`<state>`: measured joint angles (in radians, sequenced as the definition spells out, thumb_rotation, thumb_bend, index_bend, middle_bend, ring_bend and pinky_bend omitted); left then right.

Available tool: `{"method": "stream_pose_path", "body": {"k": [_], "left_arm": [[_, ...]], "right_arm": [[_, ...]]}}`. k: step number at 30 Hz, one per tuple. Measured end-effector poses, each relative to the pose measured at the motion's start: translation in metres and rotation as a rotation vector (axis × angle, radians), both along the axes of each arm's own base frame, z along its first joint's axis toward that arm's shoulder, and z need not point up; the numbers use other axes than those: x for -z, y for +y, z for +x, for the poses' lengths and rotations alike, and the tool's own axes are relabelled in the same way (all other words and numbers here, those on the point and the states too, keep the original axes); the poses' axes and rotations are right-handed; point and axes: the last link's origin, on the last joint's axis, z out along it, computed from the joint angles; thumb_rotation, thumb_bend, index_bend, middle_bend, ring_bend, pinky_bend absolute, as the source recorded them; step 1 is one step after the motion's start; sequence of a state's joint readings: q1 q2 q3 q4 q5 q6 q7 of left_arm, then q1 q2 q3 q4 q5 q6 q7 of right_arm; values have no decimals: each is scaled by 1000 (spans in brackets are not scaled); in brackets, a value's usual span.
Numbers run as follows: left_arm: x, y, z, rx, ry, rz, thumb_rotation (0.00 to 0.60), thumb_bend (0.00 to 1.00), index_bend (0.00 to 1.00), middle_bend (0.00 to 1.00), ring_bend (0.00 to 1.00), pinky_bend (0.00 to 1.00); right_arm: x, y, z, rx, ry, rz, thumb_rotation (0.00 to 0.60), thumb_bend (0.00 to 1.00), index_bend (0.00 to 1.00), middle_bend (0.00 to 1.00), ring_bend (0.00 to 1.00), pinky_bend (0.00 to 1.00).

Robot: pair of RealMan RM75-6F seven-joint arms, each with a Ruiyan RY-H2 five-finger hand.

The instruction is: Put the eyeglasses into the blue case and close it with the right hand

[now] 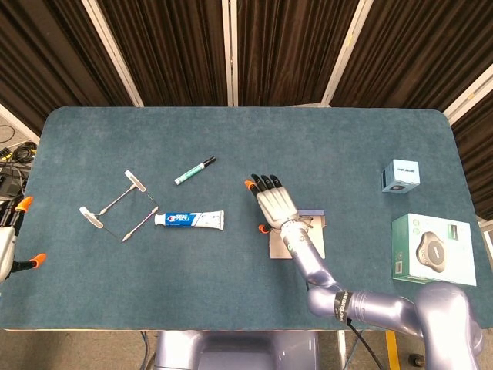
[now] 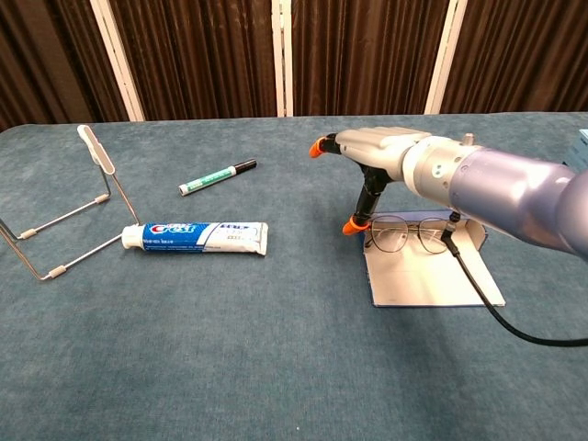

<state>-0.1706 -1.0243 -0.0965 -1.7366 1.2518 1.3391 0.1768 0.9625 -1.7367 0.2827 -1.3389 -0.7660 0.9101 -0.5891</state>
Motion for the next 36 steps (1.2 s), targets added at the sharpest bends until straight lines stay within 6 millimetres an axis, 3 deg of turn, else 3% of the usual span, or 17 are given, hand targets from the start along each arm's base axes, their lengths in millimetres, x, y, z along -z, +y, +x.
{"method": "stream_pose_path", "body": {"k": [15, 26, 36], "left_arm": [[0, -1, 0, 1, 1, -3, 600, 0, 0, 0, 0, 0], [1, 0, 0, 1, 2, -7, 600, 0, 0, 0, 0, 0], [3, 0, 0, -1, 8, -11, 600, 0, 0, 0, 0, 0]], "right_arm": [[-11, -6, -20, 22, 75, -26, 600, 0, 165, 0, 0, 0], [-23, 4, -19, -28, 67, -18, 600, 0, 158, 0, 0, 0], [-19, 10, -47, -76, 179, -12, 600, 0, 99, 0, 0, 0]]}}
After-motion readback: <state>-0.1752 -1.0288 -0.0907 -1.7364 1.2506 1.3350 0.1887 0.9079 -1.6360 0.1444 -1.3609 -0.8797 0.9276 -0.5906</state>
